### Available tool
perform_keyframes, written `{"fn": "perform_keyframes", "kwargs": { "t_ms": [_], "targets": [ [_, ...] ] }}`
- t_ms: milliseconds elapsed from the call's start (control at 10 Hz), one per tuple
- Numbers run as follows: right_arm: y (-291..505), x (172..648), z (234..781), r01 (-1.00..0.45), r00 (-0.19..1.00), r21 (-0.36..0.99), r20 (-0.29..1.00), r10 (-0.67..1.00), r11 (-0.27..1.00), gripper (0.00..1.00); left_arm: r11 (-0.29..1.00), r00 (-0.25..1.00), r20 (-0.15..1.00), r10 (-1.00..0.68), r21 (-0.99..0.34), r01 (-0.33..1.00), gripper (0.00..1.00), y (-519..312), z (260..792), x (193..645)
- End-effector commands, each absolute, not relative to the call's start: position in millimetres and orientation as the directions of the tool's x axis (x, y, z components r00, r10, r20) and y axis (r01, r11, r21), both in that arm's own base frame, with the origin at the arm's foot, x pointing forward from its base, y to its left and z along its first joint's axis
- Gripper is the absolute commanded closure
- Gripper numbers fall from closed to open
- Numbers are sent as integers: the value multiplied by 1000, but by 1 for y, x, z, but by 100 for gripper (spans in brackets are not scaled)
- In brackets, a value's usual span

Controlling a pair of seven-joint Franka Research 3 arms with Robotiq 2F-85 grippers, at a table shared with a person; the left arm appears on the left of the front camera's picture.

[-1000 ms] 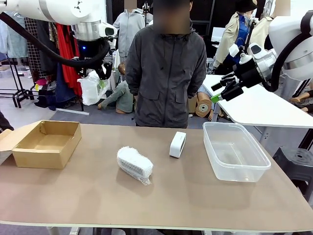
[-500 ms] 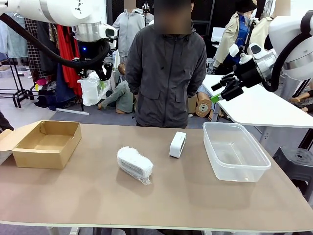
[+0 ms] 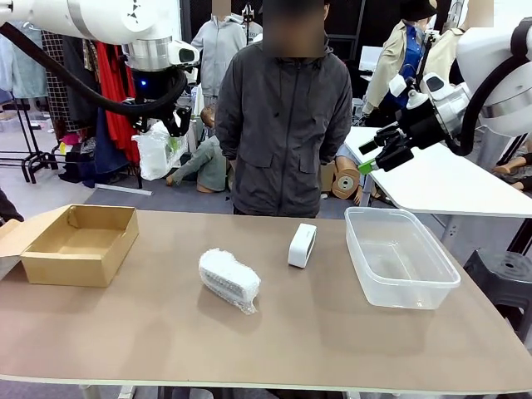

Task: Separate and place wrapped and unwrapped clocks.
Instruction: If the picked Digital clock is wrapped, place it in the Package Box ; if not, place it in the Organizing box.

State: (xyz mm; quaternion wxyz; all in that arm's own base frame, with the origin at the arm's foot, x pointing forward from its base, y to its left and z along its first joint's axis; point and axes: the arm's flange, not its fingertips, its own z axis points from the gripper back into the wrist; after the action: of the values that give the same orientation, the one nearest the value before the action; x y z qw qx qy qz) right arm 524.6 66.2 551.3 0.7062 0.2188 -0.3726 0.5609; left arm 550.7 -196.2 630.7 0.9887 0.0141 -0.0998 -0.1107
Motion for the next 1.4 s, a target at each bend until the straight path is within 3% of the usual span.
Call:
{"fn": "perform_keyframes", "kwargs": {
  "t_ms": [0, 400, 700, 1000, 1100, 1300],
  "targets": [
    [66, 524, 553, -955, 89, -112, 773, 628, 273, 0, 976, 955, 200, -219, 50, 213, 100, -195, 635, 549],
    [66, 524, 553, -955, 89, -112, 773, 628, 273, 0, 967, 951, 177, -253, 48, 248, 100, -186, 637, 555],
    [66, 524, 553, -955, 89, -112, 773, 628, 273, 0, 976, 957, 194, -214, 79, 202, 100, -152, 658, 556],
    [66, 524, 553, -955, 89, -112, 773, 628, 273, 0, 955, 936, 192, -294, 104, 278, 100, -111, 659, 547],
    [66, 524, 553, -955, 89, -112, 773, 628, 273, 0, 964, 954, 147, -261, 98, 248, 100, -95, 647, 545],
    [66, 524, 553, -955, 89, -112, 773, 628, 273, 0, 967, 977, 122, -176, 207, 149, 100, -73, 616, 540]
  ]
}}
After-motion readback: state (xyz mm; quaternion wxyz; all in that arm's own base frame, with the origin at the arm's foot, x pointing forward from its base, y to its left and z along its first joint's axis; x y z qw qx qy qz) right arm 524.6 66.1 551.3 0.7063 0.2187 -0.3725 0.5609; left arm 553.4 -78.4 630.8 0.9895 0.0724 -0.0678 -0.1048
